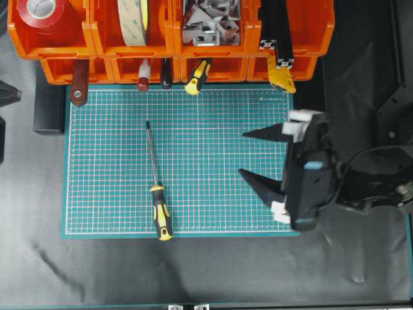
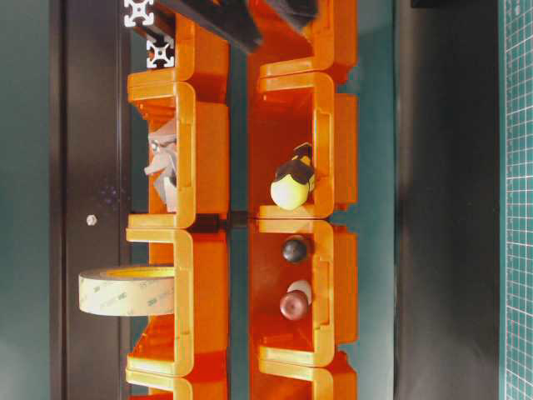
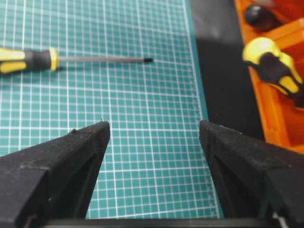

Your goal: Pick screwdriver from container rack with right arm.

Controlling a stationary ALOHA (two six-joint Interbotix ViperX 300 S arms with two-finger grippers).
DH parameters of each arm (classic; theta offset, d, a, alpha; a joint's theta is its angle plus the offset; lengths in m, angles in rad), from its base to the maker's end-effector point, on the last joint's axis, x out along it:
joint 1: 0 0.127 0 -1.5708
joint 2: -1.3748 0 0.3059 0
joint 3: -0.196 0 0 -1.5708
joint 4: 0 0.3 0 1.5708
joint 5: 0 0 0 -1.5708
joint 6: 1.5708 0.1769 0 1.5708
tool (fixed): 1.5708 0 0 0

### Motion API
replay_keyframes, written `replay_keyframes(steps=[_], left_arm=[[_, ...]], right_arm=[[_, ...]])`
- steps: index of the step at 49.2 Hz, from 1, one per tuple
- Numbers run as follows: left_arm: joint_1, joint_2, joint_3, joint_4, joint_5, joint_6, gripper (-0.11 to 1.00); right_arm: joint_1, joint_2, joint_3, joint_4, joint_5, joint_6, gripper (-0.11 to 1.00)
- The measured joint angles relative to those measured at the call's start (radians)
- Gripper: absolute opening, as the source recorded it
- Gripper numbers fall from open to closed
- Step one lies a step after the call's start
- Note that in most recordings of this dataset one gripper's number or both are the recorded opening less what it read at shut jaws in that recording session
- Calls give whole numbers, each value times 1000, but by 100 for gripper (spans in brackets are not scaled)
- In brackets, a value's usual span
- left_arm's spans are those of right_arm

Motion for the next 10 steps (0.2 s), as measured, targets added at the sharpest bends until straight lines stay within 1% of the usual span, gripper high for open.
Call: replay_keyframes(steps=[5,10], left_arm=[[-2,-6,-2,0,21,0,0],[0,-11,-3,0,35,0,0]], right_arm=[[2,-66,25,0,-18,46,74],[0,-132,52,0,-52,107,74]])
